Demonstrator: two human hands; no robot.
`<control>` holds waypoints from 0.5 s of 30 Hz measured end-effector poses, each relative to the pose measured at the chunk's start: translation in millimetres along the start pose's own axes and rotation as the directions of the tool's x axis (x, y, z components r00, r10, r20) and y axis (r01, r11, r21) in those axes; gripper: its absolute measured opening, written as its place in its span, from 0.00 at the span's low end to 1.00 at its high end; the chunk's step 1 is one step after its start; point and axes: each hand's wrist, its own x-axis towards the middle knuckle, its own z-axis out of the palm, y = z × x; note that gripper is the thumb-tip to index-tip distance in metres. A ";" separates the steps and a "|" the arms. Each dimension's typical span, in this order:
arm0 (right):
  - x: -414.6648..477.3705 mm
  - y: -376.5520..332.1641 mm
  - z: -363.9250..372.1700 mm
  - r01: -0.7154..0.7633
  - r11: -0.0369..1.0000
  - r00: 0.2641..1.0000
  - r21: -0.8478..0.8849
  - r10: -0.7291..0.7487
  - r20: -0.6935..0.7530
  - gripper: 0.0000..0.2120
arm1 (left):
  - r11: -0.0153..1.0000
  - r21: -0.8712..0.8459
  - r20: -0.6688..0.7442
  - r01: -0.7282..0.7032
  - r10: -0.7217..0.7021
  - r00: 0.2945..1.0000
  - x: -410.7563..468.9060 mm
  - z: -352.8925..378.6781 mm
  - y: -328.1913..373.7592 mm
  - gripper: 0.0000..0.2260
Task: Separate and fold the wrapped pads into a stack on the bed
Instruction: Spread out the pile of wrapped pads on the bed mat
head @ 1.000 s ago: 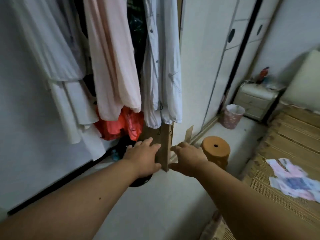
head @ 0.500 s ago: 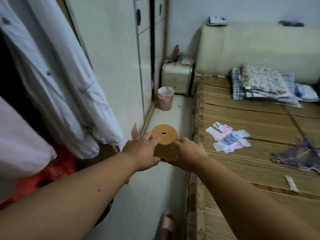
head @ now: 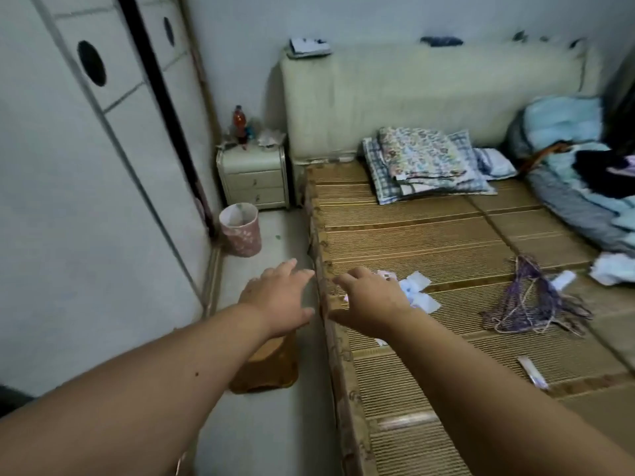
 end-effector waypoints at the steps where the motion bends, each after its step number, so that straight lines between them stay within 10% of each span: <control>1: 6.3 8.6 -2.9 -0.032 0.999 0.999 0.007 0.032 0.005 0.32 | 1.000 0.007 0.011 -0.030 0.030 0.999 16.2 -2.5 4.4 0.33; 15: 82.9 114.6 -20.8 -0.575 0.816 0.812 0.060 0.578 -0.079 0.33 | 0.833 0.115 0.104 -0.542 0.532 0.840 257.9 -6.9 54.3 0.35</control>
